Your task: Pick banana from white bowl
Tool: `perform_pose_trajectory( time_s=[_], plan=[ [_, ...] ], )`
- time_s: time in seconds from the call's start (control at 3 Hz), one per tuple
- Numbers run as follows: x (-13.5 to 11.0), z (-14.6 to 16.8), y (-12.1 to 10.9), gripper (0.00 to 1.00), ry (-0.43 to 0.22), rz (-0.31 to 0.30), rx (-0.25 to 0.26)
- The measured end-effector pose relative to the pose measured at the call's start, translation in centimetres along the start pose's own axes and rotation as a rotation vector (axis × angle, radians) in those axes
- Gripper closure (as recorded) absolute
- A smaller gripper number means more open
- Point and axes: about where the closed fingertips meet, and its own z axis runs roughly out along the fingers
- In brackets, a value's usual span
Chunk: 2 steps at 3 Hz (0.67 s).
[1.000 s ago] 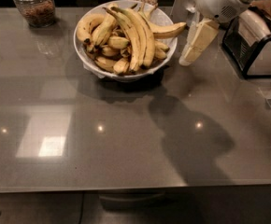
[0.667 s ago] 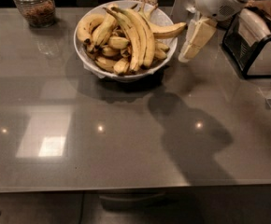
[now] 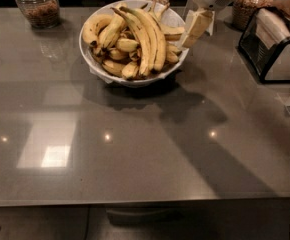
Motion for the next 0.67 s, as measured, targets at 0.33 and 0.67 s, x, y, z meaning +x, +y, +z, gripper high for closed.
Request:
perform_pose_trajectory(
  time_s=[0.33,0.67],
  plan=[
    [0.5,2.0,-1.0,0.29,0.002,-0.005,-0.037],
    [1.4,3.6,-1.0,0.4,0.012,0.014,-0.071]
  ],
)
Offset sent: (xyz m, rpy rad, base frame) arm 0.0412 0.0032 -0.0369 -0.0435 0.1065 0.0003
